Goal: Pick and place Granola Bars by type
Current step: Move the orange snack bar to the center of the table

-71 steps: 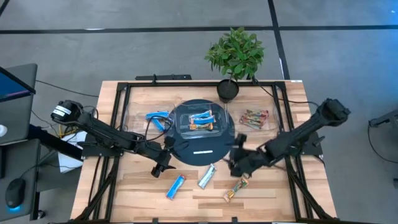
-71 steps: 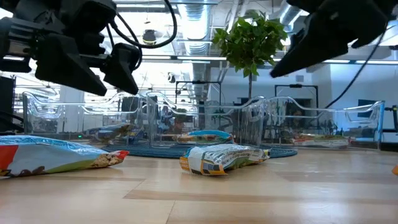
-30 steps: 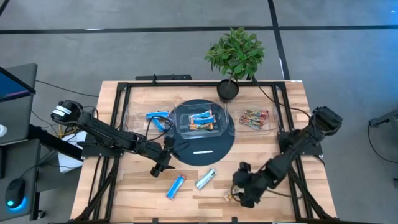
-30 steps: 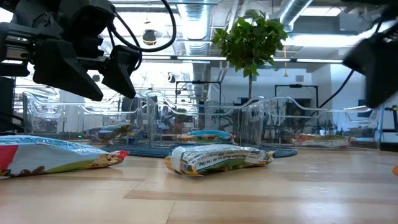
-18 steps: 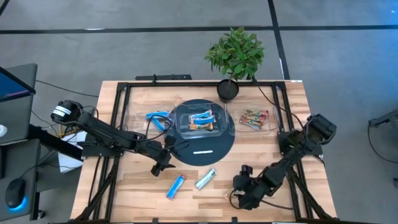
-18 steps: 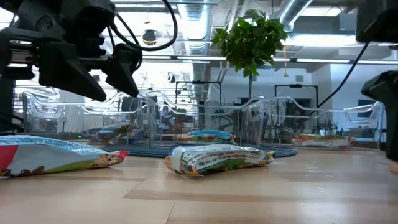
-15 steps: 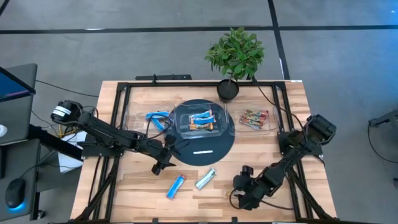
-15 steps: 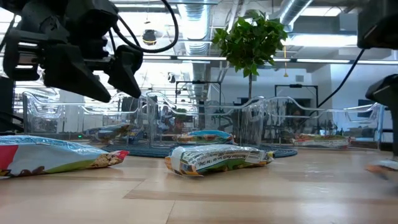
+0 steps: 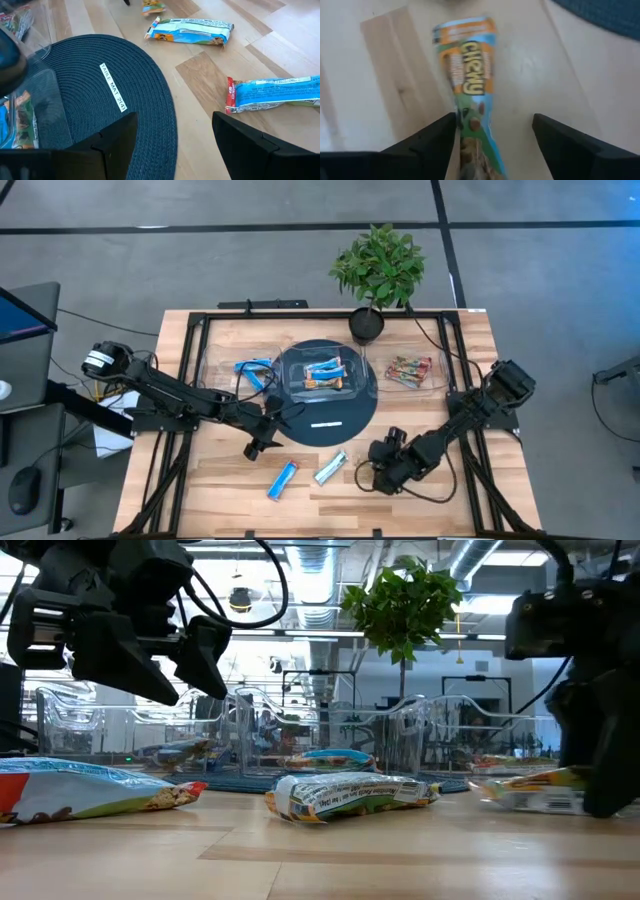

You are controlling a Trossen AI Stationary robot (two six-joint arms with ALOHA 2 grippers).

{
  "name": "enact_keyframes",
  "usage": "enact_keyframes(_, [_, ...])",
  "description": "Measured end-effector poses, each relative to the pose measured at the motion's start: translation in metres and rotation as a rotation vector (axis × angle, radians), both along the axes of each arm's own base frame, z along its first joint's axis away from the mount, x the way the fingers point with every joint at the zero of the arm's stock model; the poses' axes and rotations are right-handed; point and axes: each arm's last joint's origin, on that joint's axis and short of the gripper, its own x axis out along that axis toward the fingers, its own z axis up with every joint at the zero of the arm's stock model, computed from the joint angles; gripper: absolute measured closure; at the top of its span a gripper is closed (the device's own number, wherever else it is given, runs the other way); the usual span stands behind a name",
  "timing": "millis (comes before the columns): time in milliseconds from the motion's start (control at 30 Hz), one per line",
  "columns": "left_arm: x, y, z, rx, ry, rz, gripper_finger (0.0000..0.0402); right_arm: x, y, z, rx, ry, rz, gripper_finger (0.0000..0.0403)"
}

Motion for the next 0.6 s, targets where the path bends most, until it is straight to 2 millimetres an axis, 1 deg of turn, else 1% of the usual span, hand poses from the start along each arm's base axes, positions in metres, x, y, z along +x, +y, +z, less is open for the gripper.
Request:
enact_keyframes(167, [0.0, 0.0, 0.0, -0.004, 0.001, 0.003, 0.0148, 0.011, -0.017, 0.001, -0.067, -0.014, 0.002, 0.017])
enact_keyframes(300, [0.0, 0.0, 0.0, -0.009, 0.003, 0.008, 0.0148, 0.02, -0.028, 0.001, -0.105, -0.027, 0.016, 0.0205])
enact_keyframes(600, [0.0, 0.0, 0.0, -0.013, 0.004, 0.012, 0.0148, 0.029, -0.031, 0.004, -0.17, -0.072, 0.167, 0.032])
